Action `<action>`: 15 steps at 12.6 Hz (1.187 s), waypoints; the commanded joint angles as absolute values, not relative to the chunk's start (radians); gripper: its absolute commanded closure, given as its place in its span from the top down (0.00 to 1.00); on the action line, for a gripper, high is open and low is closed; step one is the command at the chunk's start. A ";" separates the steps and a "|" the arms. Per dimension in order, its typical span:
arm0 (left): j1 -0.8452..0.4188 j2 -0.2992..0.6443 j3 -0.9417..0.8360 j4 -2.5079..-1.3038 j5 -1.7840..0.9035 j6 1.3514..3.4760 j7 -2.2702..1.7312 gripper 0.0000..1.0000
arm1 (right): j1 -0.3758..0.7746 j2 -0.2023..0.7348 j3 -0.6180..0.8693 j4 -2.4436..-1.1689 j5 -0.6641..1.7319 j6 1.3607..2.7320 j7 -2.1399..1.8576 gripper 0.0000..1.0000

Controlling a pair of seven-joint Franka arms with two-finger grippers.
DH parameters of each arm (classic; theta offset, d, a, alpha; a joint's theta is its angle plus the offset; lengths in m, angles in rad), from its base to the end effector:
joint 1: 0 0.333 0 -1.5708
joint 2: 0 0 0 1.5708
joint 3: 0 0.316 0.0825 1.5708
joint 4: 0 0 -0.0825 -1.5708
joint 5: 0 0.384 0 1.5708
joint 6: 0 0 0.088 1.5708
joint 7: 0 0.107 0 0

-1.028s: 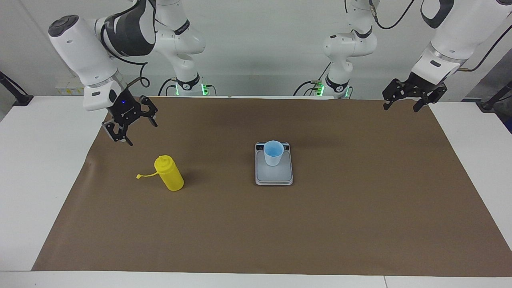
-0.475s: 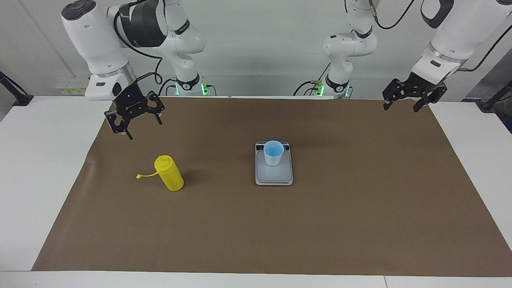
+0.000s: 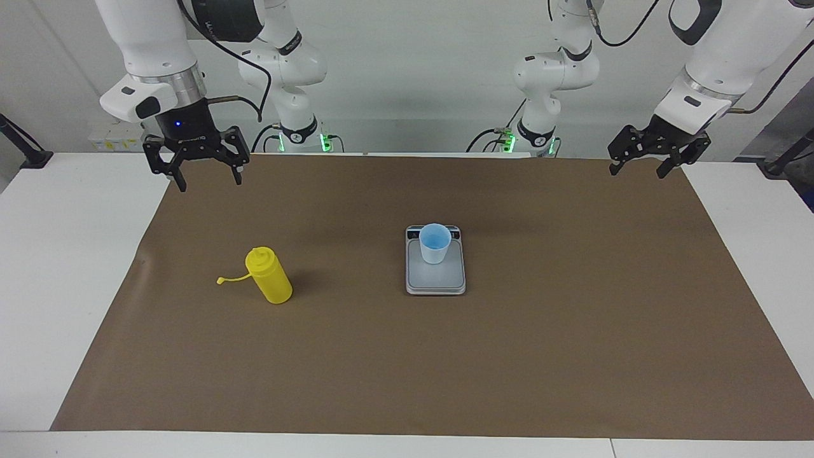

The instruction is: Pour seasoning into cup on scale with both arms

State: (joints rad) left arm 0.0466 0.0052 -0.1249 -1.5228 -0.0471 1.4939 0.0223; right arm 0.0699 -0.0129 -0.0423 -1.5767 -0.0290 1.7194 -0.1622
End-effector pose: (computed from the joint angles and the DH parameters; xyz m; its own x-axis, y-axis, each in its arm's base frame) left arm 0.5465 -0.0480 0.6376 0.9940 -0.1040 -0.0329 -0.1023 -0.9936 0.0484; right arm 0.5652 0.0127 0.6432 0.9700 0.1924 0.1483 0.1865 -0.9810 0.0531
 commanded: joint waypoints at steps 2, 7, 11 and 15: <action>0.060 -0.017 -0.133 -1.546 -0.043 1.486 0.015 1.00 | 0.045 0.008 -0.025 -1.528 -0.035 1.649 -0.092 1.00; 0.060 -0.017 -0.132 -1.546 -0.043 1.485 0.017 1.00 | -0.020 -0.003 0.006 -1.532 -0.044 1.578 -0.077 1.00; 0.060 -0.017 -0.132 -1.546 -0.043 1.485 0.017 1.00 | -0.040 -0.005 0.028 -1.542 -0.040 1.551 -0.043 1.00; 0.060 -0.017 -0.132 -1.546 -0.043 1.485 0.017 1.00 | -0.028 -0.009 0.051 -1.552 -0.035 1.546 0.051 1.00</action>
